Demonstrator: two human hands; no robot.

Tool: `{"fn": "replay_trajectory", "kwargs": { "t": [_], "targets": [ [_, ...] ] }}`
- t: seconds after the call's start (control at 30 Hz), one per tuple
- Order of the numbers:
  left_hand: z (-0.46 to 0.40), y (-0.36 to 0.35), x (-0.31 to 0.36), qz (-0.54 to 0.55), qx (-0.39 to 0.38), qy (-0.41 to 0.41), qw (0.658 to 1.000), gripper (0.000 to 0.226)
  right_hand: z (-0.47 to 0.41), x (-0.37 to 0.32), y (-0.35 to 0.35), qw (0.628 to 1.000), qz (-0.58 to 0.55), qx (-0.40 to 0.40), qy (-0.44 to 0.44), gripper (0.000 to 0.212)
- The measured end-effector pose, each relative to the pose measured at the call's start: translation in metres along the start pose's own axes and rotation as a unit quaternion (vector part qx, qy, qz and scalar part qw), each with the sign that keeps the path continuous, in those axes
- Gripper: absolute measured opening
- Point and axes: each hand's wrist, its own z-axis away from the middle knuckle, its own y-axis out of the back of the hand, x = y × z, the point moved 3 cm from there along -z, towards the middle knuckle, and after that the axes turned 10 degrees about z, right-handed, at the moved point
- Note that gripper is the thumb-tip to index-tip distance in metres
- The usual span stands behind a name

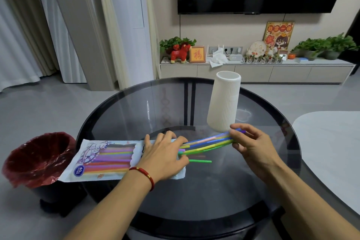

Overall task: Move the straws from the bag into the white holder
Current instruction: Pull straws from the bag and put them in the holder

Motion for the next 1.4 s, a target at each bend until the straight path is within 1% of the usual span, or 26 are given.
{"fn": "replay_trajectory", "kwargs": {
  "t": [0.1,0.13,0.2,0.23,0.27,0.3,0.33,0.37,0.4,0.47,0.5,0.53,0.6,0.67,0.73,0.77,0.83,0.87,0.93,1.0,1.13,1.2,1.27,1.33,1.37,1.4],
  "targets": [
    [0.002,-0.001,0.007,-0.036,-0.012,0.005,0.999,0.037,-0.003,-0.001,0.000,0.994,-0.103,0.008,-0.019,0.025],
    [0.004,-0.003,0.010,-0.052,-0.015,0.000,0.999,0.035,-0.003,-0.003,-0.002,0.991,-0.129,0.013,-0.024,0.024],
    [0.005,-0.005,0.017,-0.078,-0.020,-0.015,0.997,0.028,-0.001,-0.006,-0.009,0.985,-0.168,0.007,-0.043,0.008],
    [0.006,-0.005,0.019,-0.082,-0.022,-0.020,0.996,0.025,0.002,-0.007,-0.015,0.982,-0.183,-0.011,-0.053,0.021],
    [0.007,-0.006,0.022,-0.079,-0.024,-0.020,0.996,0.023,0.006,-0.006,-0.021,0.981,-0.181,-0.039,-0.063,0.043],
    [0.008,-0.007,0.023,-0.074,-0.024,-0.019,0.997,0.022,0.010,-0.005,-0.028,0.983,-0.157,-0.064,-0.067,0.066],
    [0.008,-0.006,0.024,-0.069,-0.021,-0.018,0.997,0.021,0.014,-0.005,-0.037,0.987,-0.120,-0.082,-0.064,0.084],
    [0.008,-0.006,0.025,-0.066,-0.016,-0.017,0.998,0.021,0.016,-0.004,-0.044,0.991,-0.077,-0.093,-0.054,0.091],
    [0.008,-0.005,0.026,-0.064,-0.009,-0.016,0.998,0.021,0.017,-0.001,-0.050,0.994,-0.032,-0.091,-0.044,0.083],
    [0.008,-0.005,0.026,-0.063,0.005,-0.023,0.998,0.021,0.020,0.004,-0.062,0.997,0.031,-0.073,-0.018,0.039],
    [0.008,-0.006,0.027,-0.060,0.007,-0.026,0.998,0.021,0.019,0.006,-0.064,0.998,0.036,-0.052,-0.013,0.021],
    [0.007,-0.007,0.026,-0.055,0.004,-0.026,0.998,0.021,0.016,0.007,-0.063,0.999,0.040,-0.025,-0.012,0.012],
    [0.007,-0.008,0.023,-0.053,-0.006,-0.018,0.998,0.023,0.011,0.003,-0.055,0.999,0.042,0.019,-0.011,0.012],
    [0.006,-0.009,0.019,-0.059,-0.018,-0.007,0.998,0.026,0.007,-0.003,-0.047,0.998,-0.014,0.048,-0.021,0.012],
    [0.007,-0.010,0.018,-0.062,-0.022,-0.009,0.998,0.025,0.010,-0.002,-0.049,0.995,-0.084,0.041,-0.042,0.014],
    [0.007,-0.011,0.020,-0.062,-0.019,-0.017,0.998,0.025,0.013,0.000,-0.055,0.995,-0.086,0.022,-0.048,0.018],
    [0.007,-0.014,0.025,-0.053,-0.013,-0.038,0.998,0.024,0.020,0.007,-0.070,0.999,-0.006,-0.018,-0.045,0.031],
    [0.006,-0.015,0.028,-0.047,-0.012,-0.046,0.998,0.022,0.022,0.009,-0.075,0.998,0.044,-0.016,-0.035,0.037],
    [0.005,-0.017,0.028,-0.041,-0.010,-0.047,0.998,0.019,0.020,0.006,-0.076,0.993,0.111,0.024,-0.006,0.040],
    [0.004,-0.020,0.022,-0.050,-0.017,-0.031,0.998,0.021,0.014,-0.008,-0.065,0.986,0.147,0.074,0.023,0.036],
    [0.006,-0.028,0.011,-0.053,-0.038,-0.024,0.998,0.035,0.005,-0.045,-0.029,0.955,0.253,0.131,0.085,0.033],
    [0.006,-0.031,0.010,-0.055,-0.033,-0.033,0.997,0.035,0.004,-0.069,-0.015,0.914,0.348,0.144,0.149,0.035],
    [0.006,-0.033,0.009,-0.052,-0.027,-0.036,0.998,0.035,-0.001,-0.090,-0.011,0.858,0.461,0.116,0.195,0.036],
    [0.006,-0.033,0.009,-0.050,-0.024,-0.037,0.998,0.036,-0.007,-0.095,-0.019,0.800,0.567,0.061,0.190,0.035],
    [0.006,-0.034,0.009,-0.050,-0.023,-0.037,0.998,0.037,-0.009,-0.090,-0.023,0.778,0.599,0.041,0.183,0.035],
    [0.006,-0.033,0.009,-0.052,-0.022,-0.037,0.998,0.037,-0.010,-0.080,-0.028,0.768,0.615,0.027,0.177,0.036]
  ]
}}
